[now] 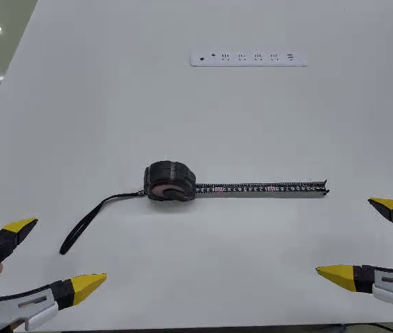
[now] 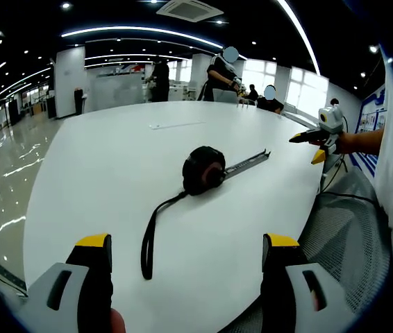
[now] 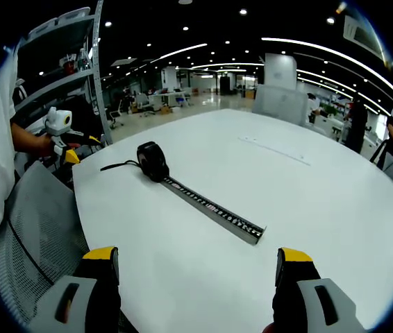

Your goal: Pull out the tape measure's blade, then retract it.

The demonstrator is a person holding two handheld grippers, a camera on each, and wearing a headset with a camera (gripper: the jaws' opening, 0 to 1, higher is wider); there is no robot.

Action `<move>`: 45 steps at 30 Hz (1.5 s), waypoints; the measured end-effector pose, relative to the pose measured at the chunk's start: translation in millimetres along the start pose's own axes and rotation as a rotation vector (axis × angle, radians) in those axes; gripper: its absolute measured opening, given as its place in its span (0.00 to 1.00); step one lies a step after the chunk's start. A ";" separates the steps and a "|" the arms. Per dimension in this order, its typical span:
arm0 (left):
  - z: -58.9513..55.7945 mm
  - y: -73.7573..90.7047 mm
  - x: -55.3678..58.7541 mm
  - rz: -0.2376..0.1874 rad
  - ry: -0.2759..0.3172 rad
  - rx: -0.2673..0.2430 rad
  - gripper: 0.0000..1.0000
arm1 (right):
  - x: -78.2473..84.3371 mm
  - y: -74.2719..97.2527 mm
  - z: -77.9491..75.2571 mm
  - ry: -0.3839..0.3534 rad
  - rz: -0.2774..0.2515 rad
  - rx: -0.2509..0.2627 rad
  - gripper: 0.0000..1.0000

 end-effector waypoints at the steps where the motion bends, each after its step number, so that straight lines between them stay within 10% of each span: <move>1: 0.4 -0.1 -0.7 -0.002 0.000 -0.002 0.87 | 0.1 -0.1 -0.3 0.000 0.001 0.000 0.93; 25: -30.4 -64.2 -47.7 -0.031 0.015 0.046 0.84 | 4.6 -6.0 -14.7 -0.001 0.008 0.000 0.92; 45: -39.0 -107.5 -57.0 -0.012 0.049 0.061 0.83 | 3.0 -20.6 -35.5 0.046 0.041 -0.042 0.85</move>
Point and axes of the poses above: the centre of the closed fingertips' face, and the gripper's own axes: y roughly backward along the fingers, z roughly to its left, x roughly out of its underside, the point moved 2 cm from there along y, roughly backward along the fingers, and after that the axes turned 1 degree about x, right-handed, at the moved point
